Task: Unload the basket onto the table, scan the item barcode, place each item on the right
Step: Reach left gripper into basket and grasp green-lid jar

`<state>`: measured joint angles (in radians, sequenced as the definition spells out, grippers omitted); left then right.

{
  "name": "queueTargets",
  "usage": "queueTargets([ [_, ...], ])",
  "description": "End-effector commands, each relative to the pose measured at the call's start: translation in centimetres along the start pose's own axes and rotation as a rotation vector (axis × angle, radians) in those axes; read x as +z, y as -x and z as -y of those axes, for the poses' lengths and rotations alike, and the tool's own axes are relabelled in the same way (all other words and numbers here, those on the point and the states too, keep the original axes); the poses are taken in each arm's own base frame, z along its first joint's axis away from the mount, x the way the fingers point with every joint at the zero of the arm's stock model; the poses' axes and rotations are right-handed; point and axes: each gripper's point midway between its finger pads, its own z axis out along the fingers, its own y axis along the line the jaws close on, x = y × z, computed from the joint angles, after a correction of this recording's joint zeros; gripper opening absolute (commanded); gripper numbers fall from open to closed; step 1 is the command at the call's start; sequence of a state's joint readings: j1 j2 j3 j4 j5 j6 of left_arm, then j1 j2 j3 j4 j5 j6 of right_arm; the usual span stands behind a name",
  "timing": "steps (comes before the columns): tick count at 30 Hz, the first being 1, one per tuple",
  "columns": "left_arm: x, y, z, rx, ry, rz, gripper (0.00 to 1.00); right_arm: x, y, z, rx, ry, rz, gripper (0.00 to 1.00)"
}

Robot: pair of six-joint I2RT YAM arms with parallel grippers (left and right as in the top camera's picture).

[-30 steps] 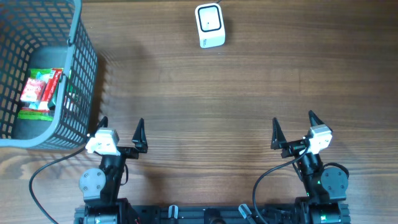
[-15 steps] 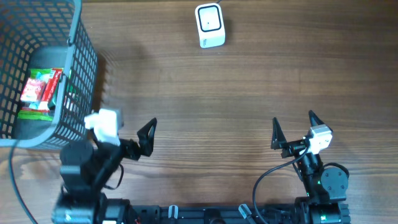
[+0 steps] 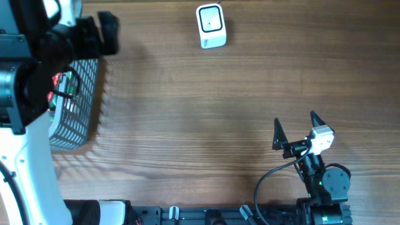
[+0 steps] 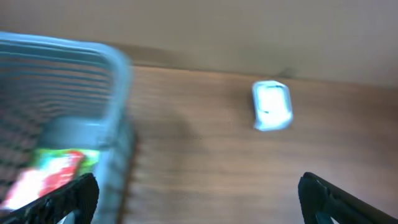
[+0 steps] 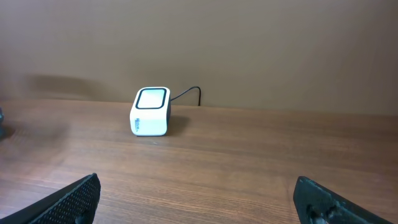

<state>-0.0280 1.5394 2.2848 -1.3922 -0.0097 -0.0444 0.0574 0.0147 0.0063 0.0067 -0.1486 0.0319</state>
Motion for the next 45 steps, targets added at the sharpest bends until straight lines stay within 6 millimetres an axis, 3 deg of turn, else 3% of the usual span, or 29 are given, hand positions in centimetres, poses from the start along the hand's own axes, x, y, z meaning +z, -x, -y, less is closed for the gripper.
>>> queueTargets([
  [1, -1.4, 0.0, -9.1, -0.06, 0.332, 0.0, 1.0, 0.0, 0.2, 0.0, -0.007, -0.004, 0.01, 1.0],
  [5, -1.9, -2.6, -18.0, -0.232, 0.528, -0.091, 1.0, 0.0, 0.2, 0.0, -0.007, -0.004, 0.01, 1.0],
  [8, -1.0, -3.8, -22.2, -0.313, 0.584, -0.133, 0.99, 0.0, 0.2, 0.0, -0.007, -0.004, 0.01, 1.0],
  [10, 1.5, -5.7, -24.7, -0.363, 0.583, -0.225, 1.0, 0.0, 0.2, 0.0, -0.007, -0.004, 0.01, 1.0],
  [11, 4.1, -7.8, -25.0, -0.337, 0.508, -0.334, 1.0, 0.0, 0.2, 0.0, -0.007, -0.004, 0.01, 1.0],
  [17, 11.6, -16.1, -24.4, -0.387, 0.309, -0.666, 1.0, 0.0, 0.2, 0.0, -0.007, -0.004, 0.01, 1.0],
  [22, 15.6, -21.2, -24.3, -0.403, 0.242, -0.786, 0.91, 0.0, 0.2, 0.0, -0.007, -0.004, 0.01, 1.0],
  [33, 19.9, -25.6, -22.7, -0.342, 0.161, -0.812, 0.8, 0.0, 0.2, 0.0, -0.007, -0.004, 0.01, 1.0],
  [42, 22.5, -29.6, -22.5, -0.337, 0.156, -0.807, 0.8, 0.0, 0.2, 0.0, -0.007, -0.004, 0.01, 1.0],
  [45, 23.1, -30.4, -22.6, -0.335, 0.158, -0.798, 0.64, 0.0, 0.2, 0.0, -0.007, -0.004, 0.01, 1.0],
])
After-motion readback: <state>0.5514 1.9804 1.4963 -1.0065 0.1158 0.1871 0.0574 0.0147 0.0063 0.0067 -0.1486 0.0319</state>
